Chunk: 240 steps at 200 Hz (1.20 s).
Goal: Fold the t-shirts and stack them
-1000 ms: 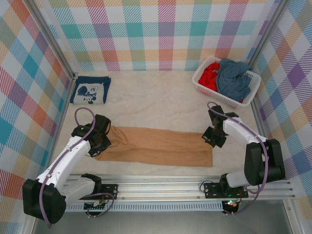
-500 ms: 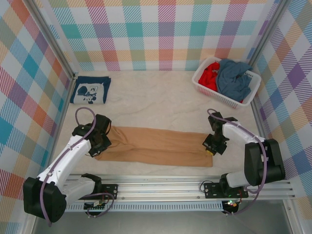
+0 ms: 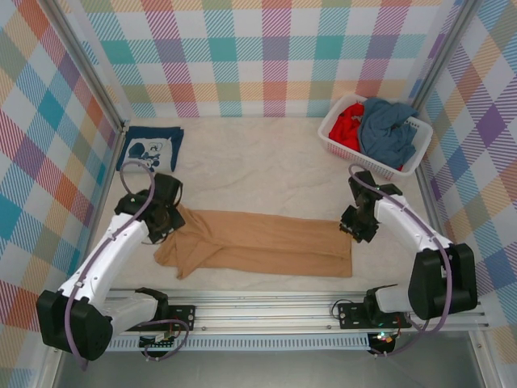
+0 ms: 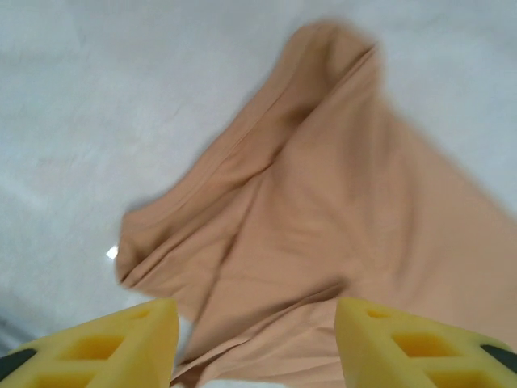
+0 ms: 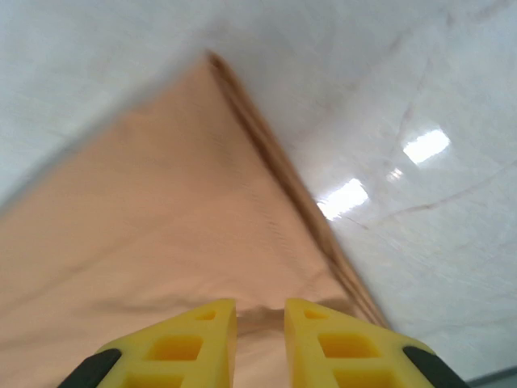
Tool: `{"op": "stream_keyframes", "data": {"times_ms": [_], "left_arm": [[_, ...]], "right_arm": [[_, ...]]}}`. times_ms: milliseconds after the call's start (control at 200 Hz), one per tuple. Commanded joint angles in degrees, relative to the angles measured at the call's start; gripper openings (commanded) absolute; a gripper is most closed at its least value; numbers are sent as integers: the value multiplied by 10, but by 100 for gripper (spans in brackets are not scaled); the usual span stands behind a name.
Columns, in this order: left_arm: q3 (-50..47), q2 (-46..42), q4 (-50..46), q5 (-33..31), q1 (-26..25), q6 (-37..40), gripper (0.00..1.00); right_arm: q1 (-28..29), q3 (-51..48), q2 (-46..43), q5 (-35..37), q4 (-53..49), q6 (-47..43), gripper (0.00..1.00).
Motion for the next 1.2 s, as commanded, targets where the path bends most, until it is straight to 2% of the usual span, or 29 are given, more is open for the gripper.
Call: {"op": "stream_keyframes", "data": {"times_ms": [0, 95, 225, 350, 420, 500, 730, 1060, 1195], "left_arm": [[32, 57, 74, 38, 58, 59, 50], [50, 135, 175, 96, 80, 86, 49], [110, 287, 174, 104, 109, 101, 49], [119, 337, 222, 142, 139, 118, 53], [137, 358, 211, 151, 141, 130, 51], [164, 386, 151, 125, 142, 134, 46], [114, 353, 196, 136, 142, 124, 38], [85, 312, 217, 172, 140, 123, 42], [86, 330, 218, 182, 140, 128, 37]], "right_arm": [[3, 24, 17, -17, 31, -43, 24], [-5, 39, 72, -51, 70, -61, 24], [-22, 57, 135, -65, 91, -59, 24], [-29, 69, 165, -55, 95, -62, 25], [-31, 75, 179, -52, 94, -63, 25], [-34, 82, 194, -48, 87, -63, 26], [-36, 82, 220, -39, 89, -63, 26], [-36, 91, 235, -28, 91, -68, 26], [-36, 90, 240, -28, 88, -70, 25]]}}
